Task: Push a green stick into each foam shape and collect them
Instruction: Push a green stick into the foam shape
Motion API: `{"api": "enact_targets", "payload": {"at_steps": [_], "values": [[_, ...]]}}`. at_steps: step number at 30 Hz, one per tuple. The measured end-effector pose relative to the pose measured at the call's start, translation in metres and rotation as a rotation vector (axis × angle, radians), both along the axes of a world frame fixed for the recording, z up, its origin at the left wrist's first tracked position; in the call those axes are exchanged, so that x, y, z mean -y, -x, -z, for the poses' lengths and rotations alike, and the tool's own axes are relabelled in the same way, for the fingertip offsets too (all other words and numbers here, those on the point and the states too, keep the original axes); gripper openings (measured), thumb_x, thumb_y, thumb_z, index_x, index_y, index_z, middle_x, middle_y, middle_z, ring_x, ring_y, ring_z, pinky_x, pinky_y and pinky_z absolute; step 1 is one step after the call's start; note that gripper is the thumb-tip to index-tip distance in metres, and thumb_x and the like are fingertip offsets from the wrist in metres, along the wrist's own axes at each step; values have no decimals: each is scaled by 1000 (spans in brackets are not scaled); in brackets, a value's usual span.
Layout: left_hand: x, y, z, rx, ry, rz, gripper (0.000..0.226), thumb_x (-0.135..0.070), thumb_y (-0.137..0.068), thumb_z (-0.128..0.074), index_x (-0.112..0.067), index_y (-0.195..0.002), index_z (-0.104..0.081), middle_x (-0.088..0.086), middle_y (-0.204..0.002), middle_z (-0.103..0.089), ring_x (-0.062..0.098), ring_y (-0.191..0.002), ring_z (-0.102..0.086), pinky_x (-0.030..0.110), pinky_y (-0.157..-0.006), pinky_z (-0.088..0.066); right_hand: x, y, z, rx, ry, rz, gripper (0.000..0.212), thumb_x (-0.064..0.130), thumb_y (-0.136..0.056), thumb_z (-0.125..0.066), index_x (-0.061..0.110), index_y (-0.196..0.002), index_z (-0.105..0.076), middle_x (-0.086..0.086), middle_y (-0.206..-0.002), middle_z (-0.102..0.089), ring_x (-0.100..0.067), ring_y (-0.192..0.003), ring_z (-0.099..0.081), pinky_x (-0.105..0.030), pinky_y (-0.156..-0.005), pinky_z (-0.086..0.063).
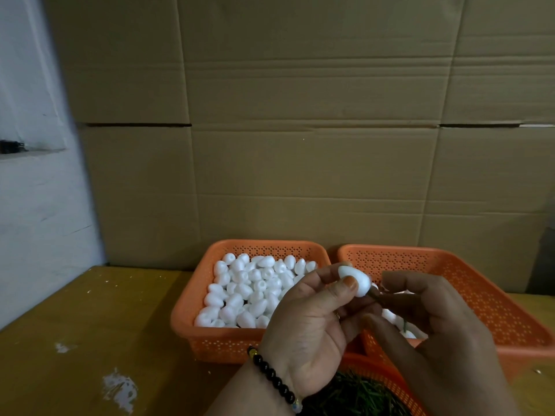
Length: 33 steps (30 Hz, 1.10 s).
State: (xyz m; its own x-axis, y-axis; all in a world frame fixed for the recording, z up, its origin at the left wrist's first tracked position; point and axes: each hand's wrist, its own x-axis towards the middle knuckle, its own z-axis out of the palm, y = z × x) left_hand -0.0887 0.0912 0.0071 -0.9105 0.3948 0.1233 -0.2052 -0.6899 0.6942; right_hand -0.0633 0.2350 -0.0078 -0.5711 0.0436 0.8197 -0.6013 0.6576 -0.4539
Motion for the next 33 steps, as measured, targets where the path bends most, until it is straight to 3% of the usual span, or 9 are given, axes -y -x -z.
{"api": "enact_targets", "payload": {"at_steps": [3, 8, 11, 14, 18, 24, 28, 31, 33], "values": [[-3, -2, 2, -38, 54, -18, 38, -1, -67, -75, -5, -104, -65, 18, -94, -68, 26, -79, -65, 32, -65, -56, 0, 1, 0, -63, -75, 19, 28, 33, -79, -76, 26, -101, -61, 12, -101, -59, 2, -92, -59, -18, -75, -48], [-8, -4, 7, -122, 144, -63, 30, -3, -60, -78, -13, -89, -74, 16, -92, -69, 26, -85, -66, 36, -76, -55, 3, -1, -1, -66, -97, 74, 27, 43, -74, -65, 23, -92, -60, 18, -96, -54, -1, -85, -54, -16, -67, -43], [-12, -4, 11, -182, 223, -115, 36, -12, -55, -83, -15, -90, -75, 14, -96, -69, 29, -93, -66, 41, -88, -52, 5, -3, -3, -40, -37, 90, 21, 50, -79, -61, 33, -89, -52, 17, -89, -57, -4, -81, -56, -16, -60, -45], [-12, -3, 12, -216, 268, -157, 33, -21, -56, -84, -18, -87, -75, 12, -95, -72, 25, -91, -68, 36, -84, -54, 6, -4, -4, 57, 98, 13, 18, 49, -73, -65, 39, -85, -55, 13, -84, -65, 2, -85, -62, -10, -65, -49], [-8, 1, 13, -206, 288, -214, 24, -28, -66, -77, -18, -88, -76, 14, -96, -73, 21, -87, -68, 37, -84, -54, 6, -6, -7, 200, 241, -171, 21, 35, -67, -66, 35, -89, -65, 23, -86, -70, 7, -76, -66, -1, -63, -45], [-4, 0, 12, -227, 342, -158, 25, -26, -75, -74, -20, -99, -75, -1, -83, -73, 5, -70, -65, 21, -66, -52, 2, -4, -9, 315, 269, -354, 24, 26, -76, -60, 34, -97, -70, 14, -91, -74, 1, -85, -68, -8, -68, -50], [-5, 3, 14, -192, 345, -173, 24, -26, -71, -79, -18, -93, -75, 5, -88, -73, 14, -77, -65, 28, -70, -53, 1, -2, -6, 395, 320, -444, 38, 30, -66, -68, 48, -100, -68, 12, -95, -74, -2, -90, -69, -12, -72, -52], [-6, 4, 16, -169, 374, -168, 26, -29, -72, -71, -15, -94, -73, 10, -93, -73, 25, -86, -67, 38, -80, -55, 0, 1, -1, 391, 274, -321, 45, 26, -63, -76, 53, -95, -61, 14, -94, -73, -3, -87, -69, -18, -74, -54], [-6, 5, 18, -157, 412, -166, 30, -32, -72, -71, -14, -96, -72, 10, -95, -73, 24, -87, -66, 39, -83, -55, 0, 2, 0, 375, 236, -235, 37, 29, -67, -76, 50, -93, -59, 13, -91, -72, -3, -83, -68, -24, -72, -55]]}}
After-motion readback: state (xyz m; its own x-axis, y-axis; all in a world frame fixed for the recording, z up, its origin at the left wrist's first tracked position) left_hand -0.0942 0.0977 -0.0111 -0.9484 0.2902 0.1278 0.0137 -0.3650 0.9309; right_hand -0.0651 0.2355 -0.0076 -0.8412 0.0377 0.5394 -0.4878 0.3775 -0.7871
